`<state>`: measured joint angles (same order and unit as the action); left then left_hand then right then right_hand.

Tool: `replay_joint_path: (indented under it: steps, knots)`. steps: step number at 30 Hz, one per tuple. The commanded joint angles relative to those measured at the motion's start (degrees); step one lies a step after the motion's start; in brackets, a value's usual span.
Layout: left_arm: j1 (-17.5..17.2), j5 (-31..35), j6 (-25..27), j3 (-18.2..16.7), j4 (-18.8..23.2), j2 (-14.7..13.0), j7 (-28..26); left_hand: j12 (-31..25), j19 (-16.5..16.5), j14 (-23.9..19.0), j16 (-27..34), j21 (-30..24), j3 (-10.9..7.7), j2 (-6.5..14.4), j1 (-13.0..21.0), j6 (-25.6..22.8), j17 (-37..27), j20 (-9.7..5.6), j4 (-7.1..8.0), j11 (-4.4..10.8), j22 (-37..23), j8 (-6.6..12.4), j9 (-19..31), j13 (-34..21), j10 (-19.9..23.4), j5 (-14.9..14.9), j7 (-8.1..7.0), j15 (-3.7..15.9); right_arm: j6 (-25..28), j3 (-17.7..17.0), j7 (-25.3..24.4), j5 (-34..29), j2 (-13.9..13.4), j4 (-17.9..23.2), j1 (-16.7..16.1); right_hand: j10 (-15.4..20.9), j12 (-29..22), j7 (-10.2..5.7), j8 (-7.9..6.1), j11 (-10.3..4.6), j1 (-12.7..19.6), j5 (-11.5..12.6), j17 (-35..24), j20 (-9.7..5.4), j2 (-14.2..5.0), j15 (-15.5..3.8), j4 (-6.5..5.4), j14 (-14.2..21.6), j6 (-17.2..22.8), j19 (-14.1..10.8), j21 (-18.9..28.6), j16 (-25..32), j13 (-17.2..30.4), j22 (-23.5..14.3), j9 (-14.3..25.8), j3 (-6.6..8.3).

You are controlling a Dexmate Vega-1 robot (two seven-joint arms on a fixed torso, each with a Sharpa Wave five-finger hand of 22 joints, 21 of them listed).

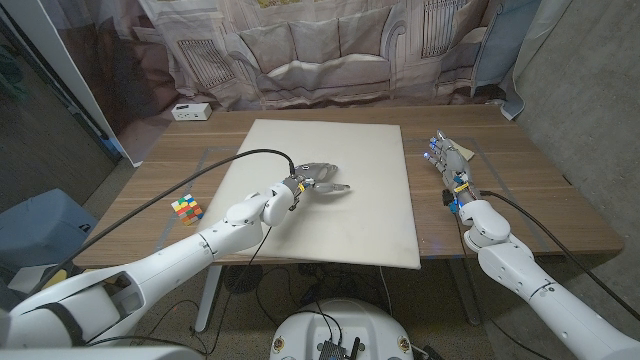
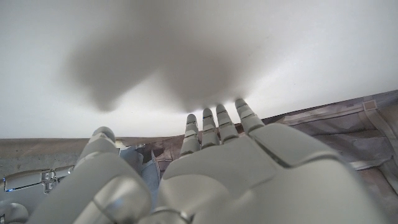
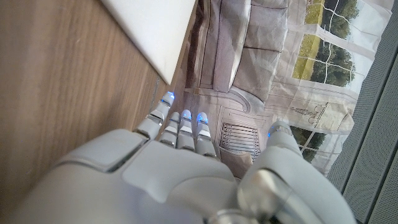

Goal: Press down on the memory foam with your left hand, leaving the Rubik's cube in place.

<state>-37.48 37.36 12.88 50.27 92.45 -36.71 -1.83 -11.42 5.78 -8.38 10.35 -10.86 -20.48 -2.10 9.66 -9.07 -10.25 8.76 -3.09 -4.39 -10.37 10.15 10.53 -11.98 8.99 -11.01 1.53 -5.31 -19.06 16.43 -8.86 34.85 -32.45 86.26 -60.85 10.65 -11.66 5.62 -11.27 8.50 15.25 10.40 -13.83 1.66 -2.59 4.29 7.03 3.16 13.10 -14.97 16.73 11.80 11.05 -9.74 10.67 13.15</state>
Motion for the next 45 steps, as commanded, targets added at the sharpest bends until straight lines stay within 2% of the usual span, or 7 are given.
replay_joint_path:
  steps: [1,12,26,31,45]
  knots:
    - [0.3,0.1,0.6,1.0,-0.6,0.3,0.9,-0.1,0.3,0.1,0.2,-0.5,0.27,0.3,-0.5,0.0,-0.3,0.86,0.17,-0.18,-0.1,0.4,0.1,-0.2,-0.3,0.1,-0.18,0.06,-0.2,0.1,0.9,0.8,0.5,-1.0,0.5,0.5,-0.2,-0.23,0.01,-0.06,0.1,-0.1,0.0,-0.13,-0.5,0.18,0.38,0.5,0.1,-0.6,-0.1,0.4,0.1,-0.1,0.2,-0.05]
    - [1.1,0.1,0.6,2.5,-1.7,1.0,2.9,-0.3,0.5,0.2,0.3,-0.6,0.27,0.4,-0.5,-0.5,-0.3,0.92,0.11,-0.2,-0.1,0.66,0.1,-0.2,-0.2,0.1,-0.2,0.04,-0.5,0.2,1.1,0.7,0.5,-1.5,0.7,0.5,-0.2,-0.19,0.04,-0.07,0.1,-0.1,0.0,-0.25,-0.63,0.15,0.41,0.5,0.0,-0.7,-0.2,0.3,0.2,-0.1,0.2,-0.01]
    - [2.8,1.7,3.0,4.8,-1.5,1.3,8.6,-0.8,1.6,-0.6,0.7,-1.0,0.3,0.6,-0.6,-2.6,-0.3,1.1,0.03,0.0,-0.1,1.44,0.1,-0.2,0.5,0.1,-0.25,0.39,-0.3,0.0,0.9,1.2,0.6,-1.4,0.2,0.6,-0.2,-0.22,0.04,0.0,0.1,-0.1,0.1,-0.23,-0.69,0.25,0.43,0.6,0.0,-0.8,-0.5,0.4,0.2,-0.1,0.2,-0.03]
    - [3.3,2.4,4.0,5.3,-1.3,1.4,10.1,-1.1,2.6,-1.4,0.9,-1.4,0.4,0.7,-0.8,-4.0,-0.3,1.32,0.01,-0.07,-0.2,1.79,0.1,-0.2,0.9,0.1,0.44,0.39,-0.4,0.0,0.9,1.2,0.6,-1.4,0.2,0.6,-0.2,-0.2,0.03,-0.06,0.1,-0.1,0.1,-0.21,-0.72,0.27,0.43,0.6,0.0,-0.8,-0.6,0.4,0.2,-0.1,0.2,-0.04]
    - [3.3,2.3,3.9,5.3,-1.4,1.6,9.8,-1.4,3.4,-2.2,1.1,-1.5,0.51,0.7,-1.0,-4.8,-0.3,1.73,-0.02,-0.12,-0.2,1.83,0.1,-0.2,1.8,0.1,0.44,0.51,-0.4,0.1,1.1,1.2,0.5,-1.6,0.2,0.7,-0.2,-0.22,0.01,0.0,0.1,-0.1,0.2,-0.09,-0.75,0.31,0.45,0.6,0.1,-0.9,-0.9,0.4,0.2,-0.1,0.2,-0.08]
